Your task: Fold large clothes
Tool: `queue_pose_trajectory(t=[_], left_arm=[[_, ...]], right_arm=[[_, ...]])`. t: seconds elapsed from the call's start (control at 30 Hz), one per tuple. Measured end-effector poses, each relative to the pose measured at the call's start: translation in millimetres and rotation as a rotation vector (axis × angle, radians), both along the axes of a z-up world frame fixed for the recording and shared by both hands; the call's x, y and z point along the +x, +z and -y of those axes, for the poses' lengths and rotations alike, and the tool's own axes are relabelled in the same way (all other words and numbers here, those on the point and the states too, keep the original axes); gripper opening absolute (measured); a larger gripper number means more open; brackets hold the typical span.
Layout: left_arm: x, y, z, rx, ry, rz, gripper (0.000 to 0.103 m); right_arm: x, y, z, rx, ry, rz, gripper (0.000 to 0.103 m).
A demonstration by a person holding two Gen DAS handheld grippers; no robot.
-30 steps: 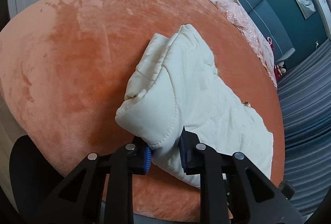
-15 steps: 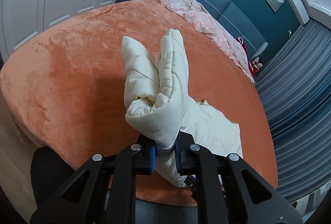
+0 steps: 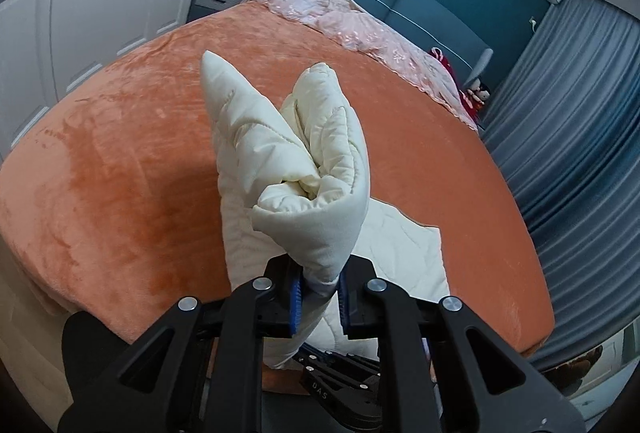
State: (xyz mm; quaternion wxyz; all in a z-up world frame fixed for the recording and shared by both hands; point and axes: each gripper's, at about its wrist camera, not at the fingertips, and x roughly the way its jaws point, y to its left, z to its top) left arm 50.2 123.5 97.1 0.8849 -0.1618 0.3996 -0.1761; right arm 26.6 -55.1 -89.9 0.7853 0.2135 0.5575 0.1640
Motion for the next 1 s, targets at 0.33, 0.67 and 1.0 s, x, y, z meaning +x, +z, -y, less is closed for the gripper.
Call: queue_pose_trajectory(t=[0.33,0.67,1.0], left_arm=[[-5,-4,77,0.059,-0.177,-0.01,0.013],[-25,-44,156,0.152,-0.35,-0.101,0.013],[-35,-80,188,0.248,-0.391,-0.162,0.013]], right_arm=[[-48,37,75,-0.048,-0.108,0.05,0.007],[-73,36,149,-0.055,-0.268,0.029,0.009],[-88,45,178,-0.09,-0.352,0.038,0.009]])
